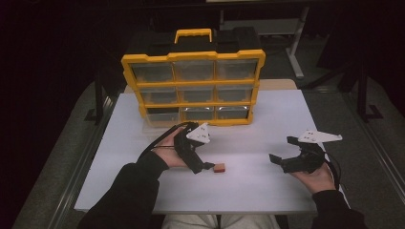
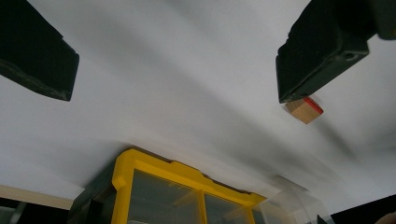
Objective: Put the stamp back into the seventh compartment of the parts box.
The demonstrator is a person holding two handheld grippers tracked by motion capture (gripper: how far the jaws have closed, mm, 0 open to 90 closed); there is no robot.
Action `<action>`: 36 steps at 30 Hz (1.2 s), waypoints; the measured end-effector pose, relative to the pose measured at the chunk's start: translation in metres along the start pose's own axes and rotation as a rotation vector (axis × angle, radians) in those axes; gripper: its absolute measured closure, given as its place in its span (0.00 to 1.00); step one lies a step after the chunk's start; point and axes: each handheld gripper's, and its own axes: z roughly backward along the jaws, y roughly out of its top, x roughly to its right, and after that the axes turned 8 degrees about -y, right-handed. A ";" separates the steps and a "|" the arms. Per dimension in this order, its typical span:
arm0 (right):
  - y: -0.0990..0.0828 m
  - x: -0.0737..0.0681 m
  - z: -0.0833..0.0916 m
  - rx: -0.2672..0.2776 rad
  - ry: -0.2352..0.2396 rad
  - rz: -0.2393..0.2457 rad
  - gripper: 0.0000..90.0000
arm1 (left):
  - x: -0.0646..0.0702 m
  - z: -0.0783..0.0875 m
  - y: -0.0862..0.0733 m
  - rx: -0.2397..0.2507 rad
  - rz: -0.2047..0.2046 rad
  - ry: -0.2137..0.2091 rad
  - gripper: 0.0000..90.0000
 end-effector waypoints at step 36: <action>0.001 -0.001 0.000 -0.002 0.025 0.005 0.00 | -0.006 -0.050 -0.003 -0.090 0.024 -0.164 0.00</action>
